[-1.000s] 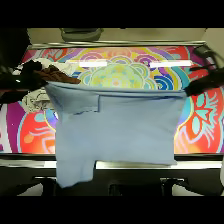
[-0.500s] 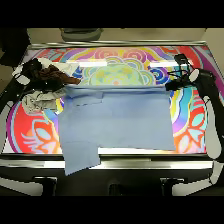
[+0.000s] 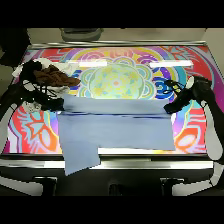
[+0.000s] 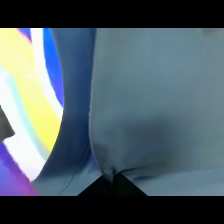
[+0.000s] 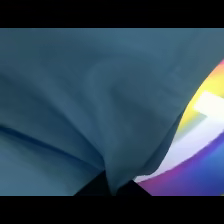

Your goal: Fold the shirts.

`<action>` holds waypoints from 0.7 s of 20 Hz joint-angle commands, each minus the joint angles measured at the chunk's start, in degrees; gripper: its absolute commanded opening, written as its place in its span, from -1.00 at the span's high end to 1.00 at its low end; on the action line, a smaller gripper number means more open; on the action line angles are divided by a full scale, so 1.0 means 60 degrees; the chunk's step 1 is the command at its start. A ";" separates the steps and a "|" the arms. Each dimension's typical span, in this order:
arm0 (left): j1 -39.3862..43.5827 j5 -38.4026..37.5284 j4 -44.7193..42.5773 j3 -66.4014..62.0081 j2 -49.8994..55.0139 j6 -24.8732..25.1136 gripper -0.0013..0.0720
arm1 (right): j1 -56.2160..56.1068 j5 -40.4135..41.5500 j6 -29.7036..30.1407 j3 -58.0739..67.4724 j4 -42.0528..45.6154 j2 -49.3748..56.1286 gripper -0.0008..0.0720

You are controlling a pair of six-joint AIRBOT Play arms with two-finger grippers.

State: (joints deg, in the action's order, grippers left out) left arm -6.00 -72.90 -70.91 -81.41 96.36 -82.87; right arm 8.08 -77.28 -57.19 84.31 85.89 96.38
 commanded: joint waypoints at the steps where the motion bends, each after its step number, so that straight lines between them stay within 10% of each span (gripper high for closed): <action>1: 0.0004 -0.0364 -0.0175 0.0270 0.0120 -0.0197 0.87 | -0.0007 -0.0178 -0.0178 -0.0404 -0.0200 0.0026 0.83; 3: -0.0047 -0.0448 0.0015 0.0186 0.0098 -0.0193 0.25 | -0.0007 0.0022 -0.0452 -0.0357 -0.0215 -0.0015 0.04; 5: -0.0244 -0.1137 0.0058 -0.0226 0.0087 -0.0182 -0.37 | 0.0084 -0.0758 -0.0025 -0.0047 0.0062 -0.0157 -0.25; 10: -0.1337 -0.2452 0.0066 0.0758 -0.1049 0.0033 -0.42 | 0.2215 -0.3016 0.0073 0.0098 -0.0535 -0.0922 -0.41; 14: -0.1665 -0.0823 0.1042 0.5861 -0.3319 0.0852 -0.42 | 0.2965 -0.2801 0.0087 -0.1628 -0.0565 -0.1559 -0.40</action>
State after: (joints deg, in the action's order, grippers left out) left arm -14.46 -82.50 -68.93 -62.85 84.23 -81.45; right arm 22.65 -92.68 -56.93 79.90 83.57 89.45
